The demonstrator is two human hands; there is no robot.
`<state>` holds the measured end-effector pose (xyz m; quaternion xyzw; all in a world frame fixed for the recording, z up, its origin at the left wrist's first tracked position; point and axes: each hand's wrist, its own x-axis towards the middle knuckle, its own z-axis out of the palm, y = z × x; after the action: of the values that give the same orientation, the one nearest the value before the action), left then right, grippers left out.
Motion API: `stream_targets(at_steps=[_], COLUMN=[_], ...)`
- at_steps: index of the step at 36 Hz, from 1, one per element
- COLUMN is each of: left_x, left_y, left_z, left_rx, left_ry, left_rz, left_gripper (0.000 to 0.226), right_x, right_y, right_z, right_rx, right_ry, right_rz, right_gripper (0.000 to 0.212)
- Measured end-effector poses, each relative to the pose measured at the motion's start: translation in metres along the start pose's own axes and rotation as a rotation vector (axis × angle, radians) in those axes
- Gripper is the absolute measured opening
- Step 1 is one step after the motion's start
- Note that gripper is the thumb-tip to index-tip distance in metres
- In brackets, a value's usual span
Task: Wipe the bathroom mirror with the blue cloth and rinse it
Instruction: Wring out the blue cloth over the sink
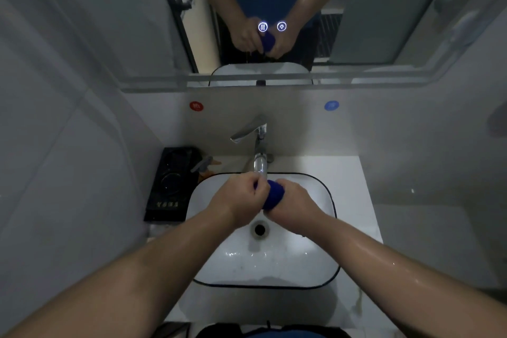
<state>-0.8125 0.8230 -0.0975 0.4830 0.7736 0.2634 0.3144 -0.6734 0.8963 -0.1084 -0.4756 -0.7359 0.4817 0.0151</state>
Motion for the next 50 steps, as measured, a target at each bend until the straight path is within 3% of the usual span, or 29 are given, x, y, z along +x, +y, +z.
stream_targets(at_steps=[8,12,22,27,30,32,33,34,35,36,38,40,44,50], left_x=[-0.008,-0.016,-0.021,-0.027,-0.032,-0.038,-0.041,-0.044,-0.046,-0.048,-0.054,-0.060,-0.070,-0.073], left_y=[0.016,0.017,0.022,0.039,0.052,0.056,0.058,0.059,0.061,0.063,0.068,0.072,0.072,0.054], left_z=[-0.006,-0.008,-0.004,0.003,-0.001,-0.001,-0.002,-0.004,-0.006,-0.009,-0.014,-0.017,-0.030,-0.068], left_rx=[-0.018,-0.037,-0.070,-0.193,-0.373,-0.437,-0.456,-0.488,-0.541,-0.604,-0.703,-0.732,-0.727,-0.643], left_ry=[0.018,0.033,0.326,0.301,0.157,0.133,0.154,0.184,0.209,0.222,0.205,0.154,0.125,0.122], left_rz=[-0.015,-0.007,0.214,0.077,-0.141,-0.221,-0.235,-0.245,-0.254,-0.259,-0.228,-0.164,-0.061,0.006], left_gripper=[0.027,0.025,0.032,0.047,0.049,0.047,0.047,0.047,0.046,0.044,0.040,0.038,0.022,0.027], right_x=[-0.006,-0.010,-0.015,-0.009,-0.010,-0.012,-0.011,-0.012,-0.020,-0.024,-0.028,-0.037,-0.050,-0.061], right_y=[0.006,0.006,-0.011,-0.015,-0.009,-0.004,-0.003,-0.004,-0.007,-0.010,-0.021,-0.036,-0.043,-0.056], right_z=[-0.003,0.001,-0.033,-0.054,-0.067,-0.074,-0.076,-0.079,-0.084,-0.085,-0.079,-0.071,-0.058,-0.044], right_rx=[0.146,0.148,0.294,0.006,-0.057,-0.107,-0.118,-0.087,0.036,0.152,0.347,0.384,0.308,0.365], right_ry=[0.038,0.036,-0.159,-0.121,-0.182,-0.061,0.029,0.091,0.075,0.020,-0.110,-0.118,0.071,0.144], right_rz=[-0.062,-0.107,-0.067,-0.220,-0.231,-0.137,-0.074,0.005,0.067,0.119,0.167,0.047,-0.152,-0.336], right_gripper=[0.046,0.041,0.044,0.037,0.069,0.097,0.091,0.066,0.034,0.022,0.050,0.058,0.048,0.017])
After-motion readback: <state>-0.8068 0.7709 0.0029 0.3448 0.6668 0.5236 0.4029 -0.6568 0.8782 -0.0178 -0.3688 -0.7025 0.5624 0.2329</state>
